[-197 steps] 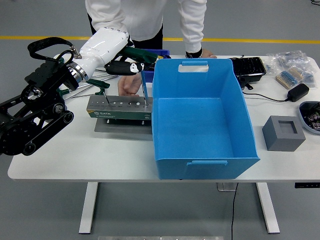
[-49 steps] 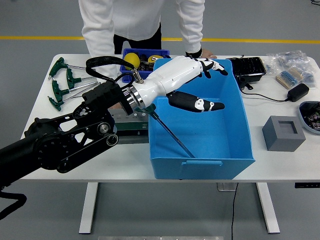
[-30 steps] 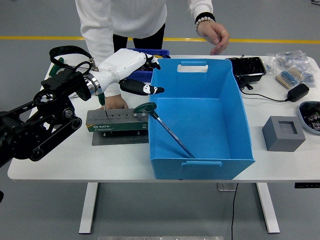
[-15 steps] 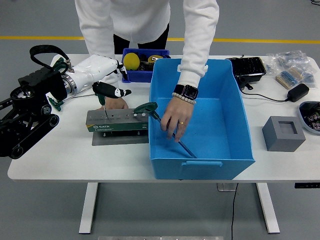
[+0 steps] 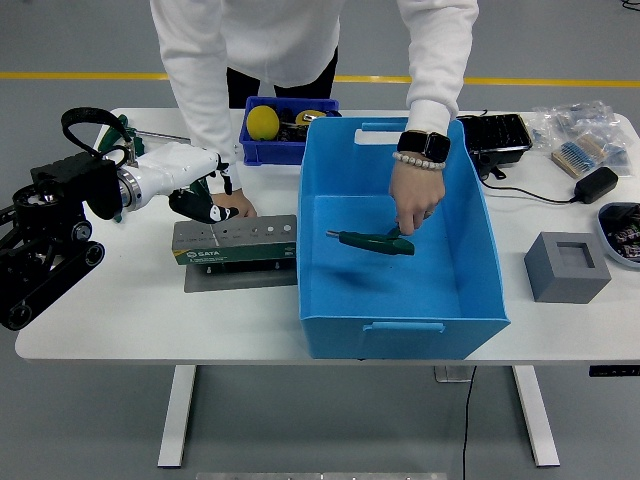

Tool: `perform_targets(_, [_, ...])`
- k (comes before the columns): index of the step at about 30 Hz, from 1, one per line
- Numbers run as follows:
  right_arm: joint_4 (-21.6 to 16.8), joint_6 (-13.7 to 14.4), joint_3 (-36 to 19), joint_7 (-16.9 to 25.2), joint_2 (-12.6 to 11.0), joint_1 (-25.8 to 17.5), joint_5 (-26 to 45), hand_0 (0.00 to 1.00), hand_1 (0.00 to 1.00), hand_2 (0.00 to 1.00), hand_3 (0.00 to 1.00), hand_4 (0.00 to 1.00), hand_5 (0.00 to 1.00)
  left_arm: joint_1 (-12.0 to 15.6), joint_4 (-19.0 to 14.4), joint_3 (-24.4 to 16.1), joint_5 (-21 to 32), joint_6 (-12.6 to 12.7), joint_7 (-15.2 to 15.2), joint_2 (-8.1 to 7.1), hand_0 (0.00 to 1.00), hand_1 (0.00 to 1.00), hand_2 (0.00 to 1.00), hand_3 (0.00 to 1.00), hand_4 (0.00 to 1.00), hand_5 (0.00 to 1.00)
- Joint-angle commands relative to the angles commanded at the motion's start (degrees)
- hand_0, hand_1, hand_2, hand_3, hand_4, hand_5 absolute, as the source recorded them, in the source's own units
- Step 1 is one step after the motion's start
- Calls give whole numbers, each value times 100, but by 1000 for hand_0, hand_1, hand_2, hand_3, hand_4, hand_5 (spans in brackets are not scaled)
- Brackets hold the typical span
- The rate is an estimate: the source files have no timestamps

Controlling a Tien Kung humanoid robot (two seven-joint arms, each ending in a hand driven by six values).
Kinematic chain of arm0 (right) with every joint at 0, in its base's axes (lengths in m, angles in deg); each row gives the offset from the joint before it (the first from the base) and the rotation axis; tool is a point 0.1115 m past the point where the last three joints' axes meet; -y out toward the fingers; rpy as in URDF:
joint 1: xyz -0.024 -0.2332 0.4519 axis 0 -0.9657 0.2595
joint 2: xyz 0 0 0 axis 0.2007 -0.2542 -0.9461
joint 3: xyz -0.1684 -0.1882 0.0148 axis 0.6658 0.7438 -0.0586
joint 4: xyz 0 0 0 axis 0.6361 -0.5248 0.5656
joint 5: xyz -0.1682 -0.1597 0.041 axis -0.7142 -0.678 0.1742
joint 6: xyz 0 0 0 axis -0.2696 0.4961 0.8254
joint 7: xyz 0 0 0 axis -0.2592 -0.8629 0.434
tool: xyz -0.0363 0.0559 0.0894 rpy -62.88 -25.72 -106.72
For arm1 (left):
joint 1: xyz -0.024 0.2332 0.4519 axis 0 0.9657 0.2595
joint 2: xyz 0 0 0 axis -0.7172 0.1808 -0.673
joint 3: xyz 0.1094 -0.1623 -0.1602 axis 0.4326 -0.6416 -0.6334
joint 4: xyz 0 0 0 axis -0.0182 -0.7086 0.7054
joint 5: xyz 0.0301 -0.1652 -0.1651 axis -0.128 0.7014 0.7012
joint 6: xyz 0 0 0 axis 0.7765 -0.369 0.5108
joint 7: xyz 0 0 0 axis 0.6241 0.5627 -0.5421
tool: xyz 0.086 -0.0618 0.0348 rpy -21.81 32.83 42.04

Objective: Lift tool from toolbox,place it in box,lift tool from toolbox,place it in box

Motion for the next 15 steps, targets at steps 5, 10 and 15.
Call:
perform_targets(5, [0, 5, -12, -3, 5, -7, -6, 680, 639, 715, 562, 796, 718, -34, -10, 277, -39, -112, 54, -46, 689, 671, 641, 533, 698, 546])
perform_targets(10, [-1, 10, -20, -5, 9, -18, -13, 680, 640, 714, 562, 795, 717, -85, -11, 423, -151, -118, 55, -49, 693, 646, 597, 530, 704, 549])
perform_targets(15, [-3, 13, -36, -15, 11, -27, -46, 680, 640, 714, 561, 795, 718, -143, 26, 523, -245, -120, 70, -36, 703, 638, 583, 526, 693, 541])
